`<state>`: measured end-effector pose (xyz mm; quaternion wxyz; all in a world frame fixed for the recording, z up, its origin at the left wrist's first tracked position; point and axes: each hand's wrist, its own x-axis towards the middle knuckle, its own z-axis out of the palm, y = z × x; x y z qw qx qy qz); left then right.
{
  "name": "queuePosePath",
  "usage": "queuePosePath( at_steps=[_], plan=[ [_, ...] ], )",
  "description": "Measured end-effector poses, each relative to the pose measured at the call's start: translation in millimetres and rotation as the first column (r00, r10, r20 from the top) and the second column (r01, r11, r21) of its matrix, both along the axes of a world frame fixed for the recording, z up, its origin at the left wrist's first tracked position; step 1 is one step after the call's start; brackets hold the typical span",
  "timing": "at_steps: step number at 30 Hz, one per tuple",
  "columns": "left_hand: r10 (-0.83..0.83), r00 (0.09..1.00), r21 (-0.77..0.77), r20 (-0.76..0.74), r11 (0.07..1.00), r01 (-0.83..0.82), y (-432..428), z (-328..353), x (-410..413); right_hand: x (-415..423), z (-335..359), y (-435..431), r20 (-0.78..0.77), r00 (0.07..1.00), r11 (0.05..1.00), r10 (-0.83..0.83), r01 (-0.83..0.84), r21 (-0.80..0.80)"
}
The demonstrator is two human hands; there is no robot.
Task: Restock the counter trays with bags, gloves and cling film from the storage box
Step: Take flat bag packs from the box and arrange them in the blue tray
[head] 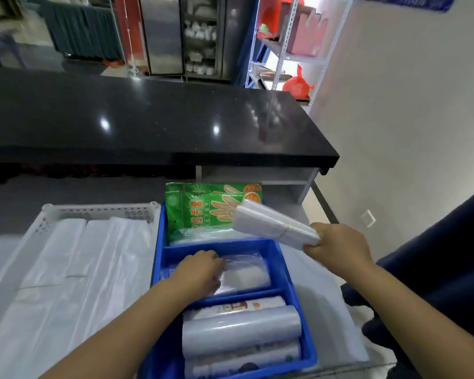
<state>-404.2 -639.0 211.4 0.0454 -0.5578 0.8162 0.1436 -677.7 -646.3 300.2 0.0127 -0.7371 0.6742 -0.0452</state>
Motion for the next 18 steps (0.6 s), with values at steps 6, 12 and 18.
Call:
queuePosePath(
  at_steps=[6,12,18],
  plan=[
    [0.081,0.995,0.074,-0.064,0.994,-0.076,-9,-6,1,10,-14,-7,0.047,0.998,0.999,-0.038,0.038,-0.002],
    [0.117,0.98,0.194,-0.16,0.977,-0.085,-12,-8,3,29,-17,-11,0.185,0.981,0.997,-0.06,0.068,-0.037],
    [0.129,0.941,0.272,-0.313,0.961,-0.041,4,7,2,62,-19,-21,0.253,0.965,0.997,0.069,-0.075,0.011]
  ],
)
